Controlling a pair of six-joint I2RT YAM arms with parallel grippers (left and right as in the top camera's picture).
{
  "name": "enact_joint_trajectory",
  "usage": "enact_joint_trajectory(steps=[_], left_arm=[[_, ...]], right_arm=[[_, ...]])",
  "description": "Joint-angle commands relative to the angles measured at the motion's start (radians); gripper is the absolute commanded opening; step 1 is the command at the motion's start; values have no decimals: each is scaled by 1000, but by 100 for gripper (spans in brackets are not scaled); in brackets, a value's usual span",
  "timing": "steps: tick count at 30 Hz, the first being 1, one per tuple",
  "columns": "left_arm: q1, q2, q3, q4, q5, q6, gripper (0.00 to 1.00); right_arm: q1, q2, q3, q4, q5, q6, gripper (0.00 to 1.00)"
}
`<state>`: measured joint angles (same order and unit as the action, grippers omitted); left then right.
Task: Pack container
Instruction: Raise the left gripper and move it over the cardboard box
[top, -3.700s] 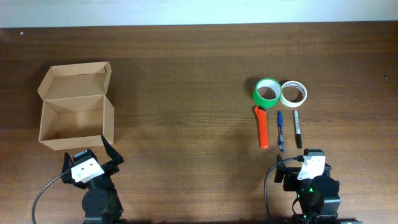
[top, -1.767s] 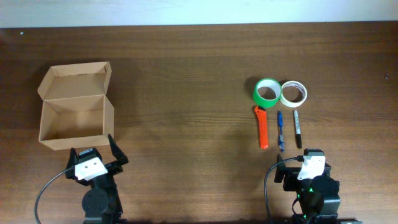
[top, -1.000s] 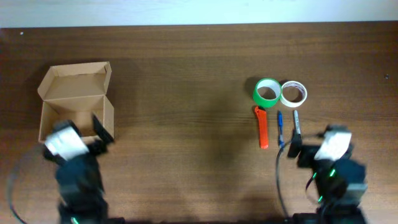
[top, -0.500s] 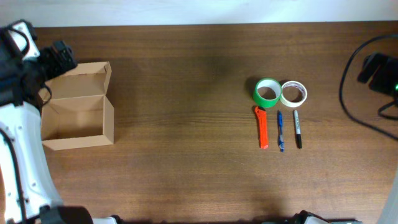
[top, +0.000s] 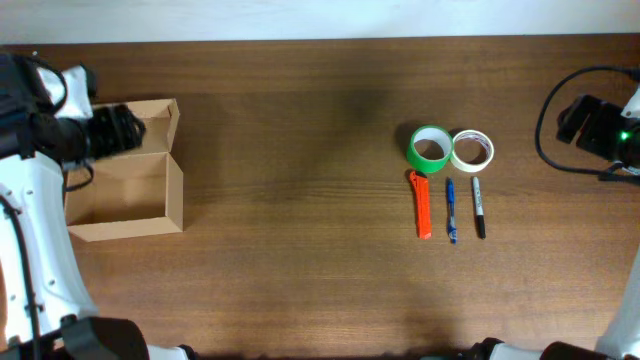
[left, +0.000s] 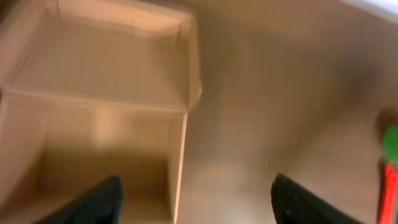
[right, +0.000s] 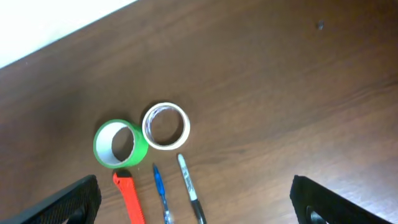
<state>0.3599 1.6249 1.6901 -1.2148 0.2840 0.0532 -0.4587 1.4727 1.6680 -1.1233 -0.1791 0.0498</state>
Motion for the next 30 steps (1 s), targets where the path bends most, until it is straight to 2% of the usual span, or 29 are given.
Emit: enact_joint_trajectory(steps=[1,3,6,8,12,18,30], left_arm=[[-45,79,14,-64,-196,69,75],[-90,114,14,-83,-270,47,75],[-175,164,14,-67,-357,-68,74],[-222,199,14,-66,-352,-109,74],[-285,288,14,-102,-353,-117,74],[-298,369,14,-105,-402,-174,69],[-297,373,15,-71,-412,-171,69]], right_arm=[[-7,7,21,0,-16,66,99],[-7,8,21,0,-17,92,99],[-7,8,21,0,-17,109,99],[-7,8,21,-1,-16,109,99],[-7,8,20,-2,-16,117,99],[-7,8,19,-14,-8,116,99],[-7,31,19,-19,-1,116,99]])
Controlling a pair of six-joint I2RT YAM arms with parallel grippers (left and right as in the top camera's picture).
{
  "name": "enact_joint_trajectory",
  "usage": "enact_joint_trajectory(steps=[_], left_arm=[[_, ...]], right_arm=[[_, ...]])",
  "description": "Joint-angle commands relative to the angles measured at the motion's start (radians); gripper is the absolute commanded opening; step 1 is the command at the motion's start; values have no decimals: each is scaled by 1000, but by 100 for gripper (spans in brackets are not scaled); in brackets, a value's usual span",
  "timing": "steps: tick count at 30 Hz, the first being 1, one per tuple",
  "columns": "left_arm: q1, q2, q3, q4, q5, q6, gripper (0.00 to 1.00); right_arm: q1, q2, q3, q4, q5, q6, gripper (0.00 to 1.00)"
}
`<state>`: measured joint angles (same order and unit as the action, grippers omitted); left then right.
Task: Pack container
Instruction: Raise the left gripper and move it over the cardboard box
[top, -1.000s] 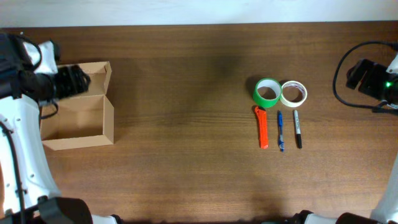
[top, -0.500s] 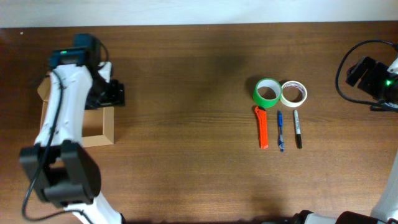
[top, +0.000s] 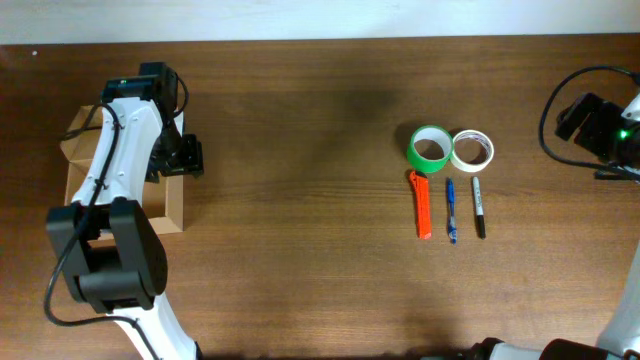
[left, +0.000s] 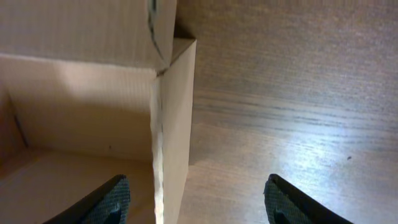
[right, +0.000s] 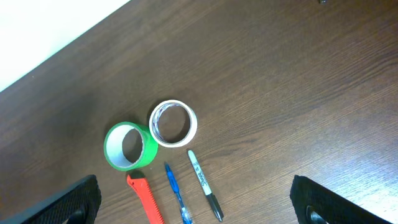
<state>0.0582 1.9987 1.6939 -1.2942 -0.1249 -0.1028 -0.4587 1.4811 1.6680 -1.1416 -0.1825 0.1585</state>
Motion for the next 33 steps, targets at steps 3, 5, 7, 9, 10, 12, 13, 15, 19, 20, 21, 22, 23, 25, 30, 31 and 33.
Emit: enact_joint_trajectory(steps=[3,5,7,9,10,12,13,15,19,20,21,22,23,25,30,31,33], left_arm=[[16,13,11,17,27,-15,69],[31,32,11,18,52,-15,68],[43,49,11,17,67,-16,65],[48,64,11,16,71,-16,60],[50,70,11,15,70,-16,57],[50,79,11,15,70,-16,45],[50,84,11,18,71,-16,41],[50,90,11,24,76,-16,39],[50,103,11,31,85,-16,12],[50,105,11,30,85,-16,1],[50,107,11,30,85,-16,2],[50,107,11,29,85,-16,2],[50,107,11,29,85,-17,2],[49,107,12,26,85,-17,1],[31,107,71,-44,84,-16,2],[21,107,101,-66,86,-17,2],[-10,107,191,-120,100,-17,2]], right_arm=[[-7,38,19,0,3,8,99],[-7,53,19,-1,3,8,99],[-7,67,19,-2,3,8,99],[-7,80,19,-3,2,8,99],[-7,85,19,-4,3,8,99],[-7,93,19,-4,2,8,99],[-7,96,19,-4,2,8,99],[-7,96,19,-4,2,8,99],[-7,96,19,-8,2,8,99],[-7,96,19,-12,2,8,99],[-7,96,19,-15,2,8,99],[-7,96,19,-19,2,8,99],[-7,96,19,-23,2,8,99],[-7,96,19,-29,2,8,99],[-7,83,19,-33,2,8,99],[-7,78,19,-32,2,8,99],[-7,66,19,-31,2,8,99]])
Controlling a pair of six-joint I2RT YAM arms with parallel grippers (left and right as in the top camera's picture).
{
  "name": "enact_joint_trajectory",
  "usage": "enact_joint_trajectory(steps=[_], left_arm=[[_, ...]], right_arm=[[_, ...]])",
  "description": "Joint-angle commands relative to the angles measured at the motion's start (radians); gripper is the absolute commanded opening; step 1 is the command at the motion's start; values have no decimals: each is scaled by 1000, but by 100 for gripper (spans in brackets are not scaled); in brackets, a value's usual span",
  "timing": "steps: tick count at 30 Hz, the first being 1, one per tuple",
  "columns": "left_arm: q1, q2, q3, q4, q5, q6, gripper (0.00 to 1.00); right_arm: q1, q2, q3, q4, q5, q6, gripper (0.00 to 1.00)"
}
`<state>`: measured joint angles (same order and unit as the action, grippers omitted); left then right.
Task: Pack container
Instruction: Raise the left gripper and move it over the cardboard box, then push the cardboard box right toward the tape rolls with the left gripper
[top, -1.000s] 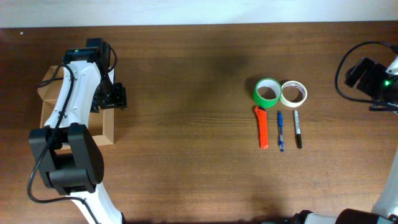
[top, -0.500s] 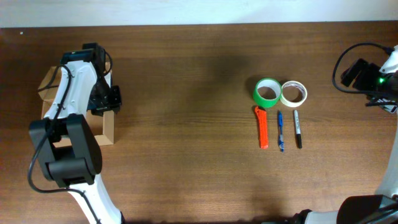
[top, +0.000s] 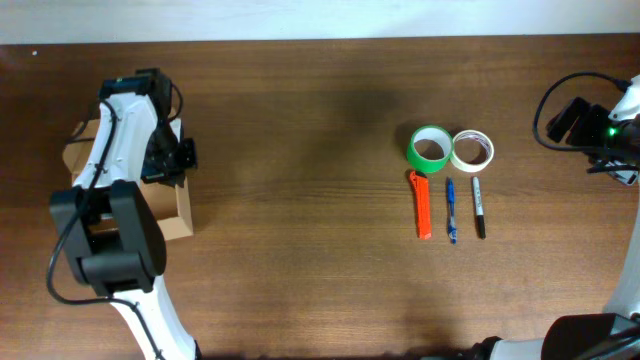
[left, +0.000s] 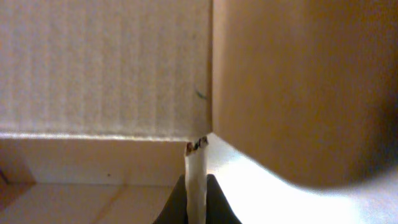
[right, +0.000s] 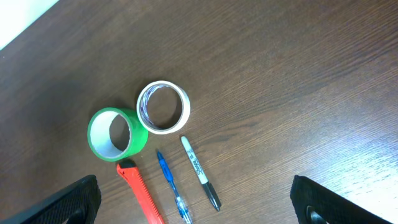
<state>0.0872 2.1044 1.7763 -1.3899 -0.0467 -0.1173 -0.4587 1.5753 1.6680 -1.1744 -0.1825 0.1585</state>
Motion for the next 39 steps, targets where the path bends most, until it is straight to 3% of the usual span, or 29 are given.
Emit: enact_joint_trajectory(steps=[1,7,12,19,24,31,39], left_arm=[[-61,1,172,-57,33,-3,2],[-214,1,550,-222,83,-109,2],[-377,2,763,-297,97,-206,2],[-634,24,796,-248,143,-234,1],[-777,98,796,-199,85,-234,1],[-881,265,796,-171,97,-227,2],[-865,381,796,-90,66,-242,1]], right_arm=[[-7,-34,19,2,2,8,99],[-7,-47,19,-8,2,8,99],[-7,-47,19,-13,2,8,99],[-6,-47,19,-23,2,8,99],[-6,-47,19,-28,-4,8,99],[-6,-47,19,-39,-10,8,99],[-6,-47,19,-50,-10,8,99]])
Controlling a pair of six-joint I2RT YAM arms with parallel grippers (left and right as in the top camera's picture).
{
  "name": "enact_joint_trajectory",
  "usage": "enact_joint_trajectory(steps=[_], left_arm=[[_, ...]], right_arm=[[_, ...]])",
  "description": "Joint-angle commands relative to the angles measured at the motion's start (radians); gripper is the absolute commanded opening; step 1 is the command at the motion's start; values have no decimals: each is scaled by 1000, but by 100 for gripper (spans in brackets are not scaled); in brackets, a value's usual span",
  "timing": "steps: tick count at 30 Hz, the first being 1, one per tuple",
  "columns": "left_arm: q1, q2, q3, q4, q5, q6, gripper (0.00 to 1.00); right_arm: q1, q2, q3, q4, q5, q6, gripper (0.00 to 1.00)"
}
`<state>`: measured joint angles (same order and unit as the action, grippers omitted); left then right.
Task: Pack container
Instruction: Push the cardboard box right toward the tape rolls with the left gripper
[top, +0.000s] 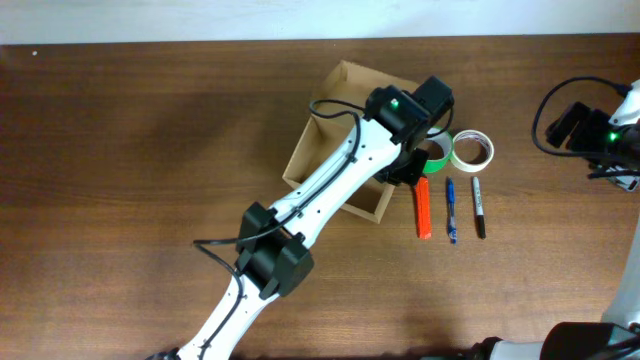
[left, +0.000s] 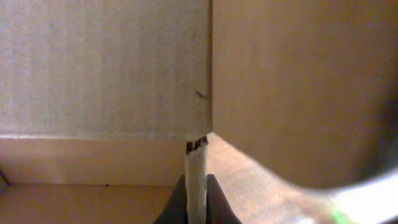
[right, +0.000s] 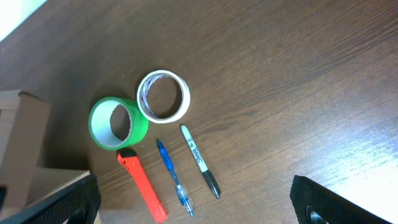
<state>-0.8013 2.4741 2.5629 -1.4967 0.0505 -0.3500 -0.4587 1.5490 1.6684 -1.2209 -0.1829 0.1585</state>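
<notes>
The open cardboard box (top: 335, 150) stands right of the table's middle, its right corner touching or overlapping the green tape roll (top: 436, 152). My left gripper (top: 405, 168) is shut on the box's wall (left: 197, 168), which is pinched between the dark fingers (left: 212, 202). Beside the box lie a white tape roll (top: 472, 149), an orange cutter (top: 422, 205), a blue pen (top: 451, 210) and a black marker (top: 479, 207). My right gripper (right: 193, 214) hangs open high above these items, at the far right of the table.
The left arm (top: 320, 200) stretches diagonally from the front edge across the box. The right arm's cable (top: 545, 115) loops at the far right. The box corner (right: 22, 137) shows at the left of the right wrist view.
The box has gone from the table's far left to beside the green tape, with my left gripper still shut on its wall. The right gripper hardly moved.
My left gripper first hung open over the box at the far left. It then straddled the box's right wall, open, and afterwards was shut on that wall. Now the box sits next to the tapes and pens, still gripped.
</notes>
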Motion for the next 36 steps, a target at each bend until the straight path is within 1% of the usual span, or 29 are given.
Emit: enact_joint_trajectory(steps=[1,6,10,19,22,25,26,27,28,30,32,33,34,35,36], left_arm=[[28,21,9,30,-32,1,2],[60,48,9,121,-31,24,2],[78,48,9,164,-27,29,2],[82,100,9,157,-13,31,2],[82,114,9,153,-14,53,2],[82,115,9,158,-26,53,2],[82,115,10,159,-30,52,4],[82,115,10,159,-37,52,9],[82,115,10,159,-45,53,17],[82,115,10,161,-60,53,54],[82,115,21,158,-76,58,72],[83,115,28,155,-80,64,83],[84,115,38,149,-89,64,87],[84,115,56,135,-101,64,87],[84,115,76,119,-113,64,91]], right_arm=[[-6,-21,19,-5,-9,8,99],[-6,-21,19,-11,-9,8,99],[-6,-21,19,-13,-9,8,99],[-6,-21,19,-14,-8,7,99],[-6,-21,19,-14,-8,7,99],[-6,-21,19,-14,-8,7,99],[-6,-21,19,-13,-8,7,99],[-6,-21,19,-14,-8,7,99],[-6,-21,19,-14,-8,7,99],[-6,-21,19,-14,-3,7,99],[-6,-21,19,-14,3,6,99],[-6,-21,19,-14,3,7,99],[-6,-21,19,-14,3,7,99],[-6,-21,19,-14,4,7,99],[-6,-21,19,-15,12,8,99]])
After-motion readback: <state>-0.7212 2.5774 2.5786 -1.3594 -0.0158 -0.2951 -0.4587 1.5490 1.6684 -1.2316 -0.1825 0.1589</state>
